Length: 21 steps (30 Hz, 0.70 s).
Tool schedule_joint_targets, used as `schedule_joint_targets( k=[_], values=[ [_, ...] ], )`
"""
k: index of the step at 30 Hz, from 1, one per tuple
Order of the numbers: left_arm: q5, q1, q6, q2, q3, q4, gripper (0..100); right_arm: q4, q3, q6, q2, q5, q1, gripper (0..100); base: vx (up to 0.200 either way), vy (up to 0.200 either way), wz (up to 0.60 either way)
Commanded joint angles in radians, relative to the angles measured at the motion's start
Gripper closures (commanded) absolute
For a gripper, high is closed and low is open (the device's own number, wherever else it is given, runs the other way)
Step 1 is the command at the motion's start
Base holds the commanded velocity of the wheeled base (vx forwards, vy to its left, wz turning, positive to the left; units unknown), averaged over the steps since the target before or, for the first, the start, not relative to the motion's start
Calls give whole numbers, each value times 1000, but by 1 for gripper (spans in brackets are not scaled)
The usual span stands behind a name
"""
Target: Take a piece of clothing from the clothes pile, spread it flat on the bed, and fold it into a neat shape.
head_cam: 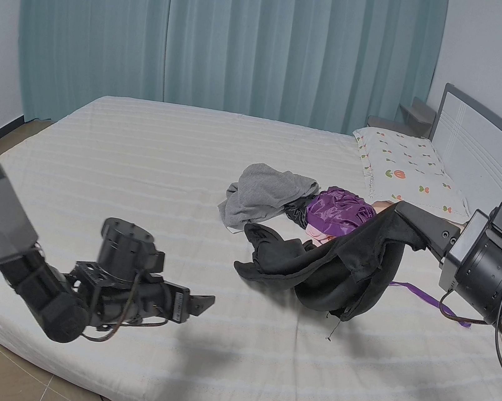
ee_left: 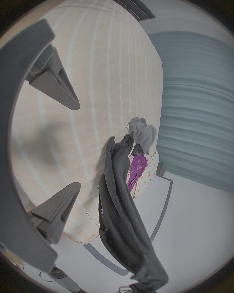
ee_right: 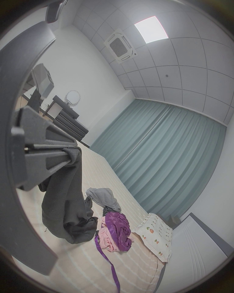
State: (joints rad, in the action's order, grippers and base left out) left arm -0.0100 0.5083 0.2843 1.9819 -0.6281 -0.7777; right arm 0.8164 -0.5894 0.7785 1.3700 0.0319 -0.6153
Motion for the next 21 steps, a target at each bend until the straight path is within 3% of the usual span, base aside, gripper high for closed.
schedule_joint_targets(
  k=[1, 9, 21],
  values=[
    [-22, 75, 9, 212, -125, -22, 0, 1, -10, -1, -19, -1, -18, 100, 0, 0, 0],
    [-19, 110, 3, 319, -225, -26, 0, 3, -12, -4, -29, -6, -61, 100, 0, 0, 0],
    [47, 81, 35, 419, -275, -222, 0, -3, -27, -5, -58, -7, -78, 100, 0, 0, 0]
  ],
)
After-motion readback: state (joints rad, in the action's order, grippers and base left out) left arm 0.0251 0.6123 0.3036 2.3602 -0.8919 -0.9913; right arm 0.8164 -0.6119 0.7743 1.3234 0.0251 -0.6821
